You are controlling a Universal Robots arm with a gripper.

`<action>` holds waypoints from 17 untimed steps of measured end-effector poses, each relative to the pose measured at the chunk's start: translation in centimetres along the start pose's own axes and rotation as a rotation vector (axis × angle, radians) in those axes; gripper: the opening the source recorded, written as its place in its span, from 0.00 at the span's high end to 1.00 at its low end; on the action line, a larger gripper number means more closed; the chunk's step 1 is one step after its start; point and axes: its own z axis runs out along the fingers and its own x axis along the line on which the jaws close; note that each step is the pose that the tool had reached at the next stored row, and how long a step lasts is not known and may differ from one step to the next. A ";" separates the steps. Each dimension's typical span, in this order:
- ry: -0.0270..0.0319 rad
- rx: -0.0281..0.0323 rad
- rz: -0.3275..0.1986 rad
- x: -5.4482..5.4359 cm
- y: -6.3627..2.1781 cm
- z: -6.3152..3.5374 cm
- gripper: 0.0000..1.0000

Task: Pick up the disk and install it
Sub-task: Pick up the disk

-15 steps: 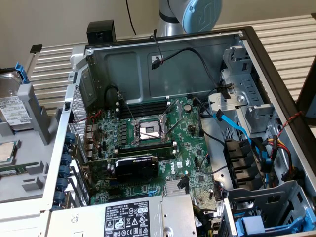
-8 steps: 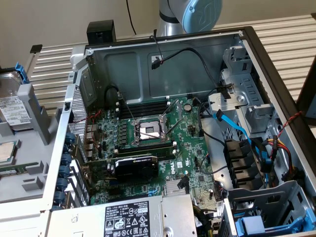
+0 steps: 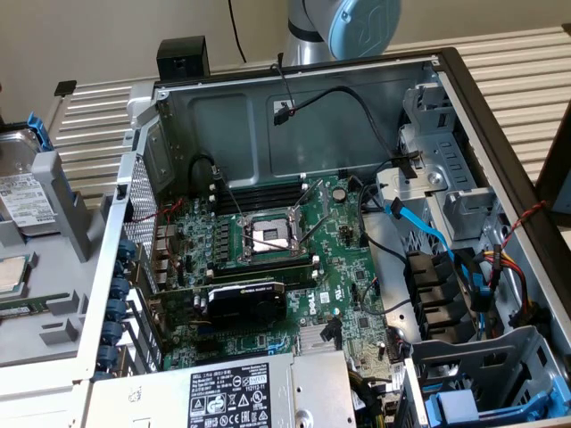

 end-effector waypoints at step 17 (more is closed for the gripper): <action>-0.0004 0.0045 0.021 0.0 0.06 0.21 0.35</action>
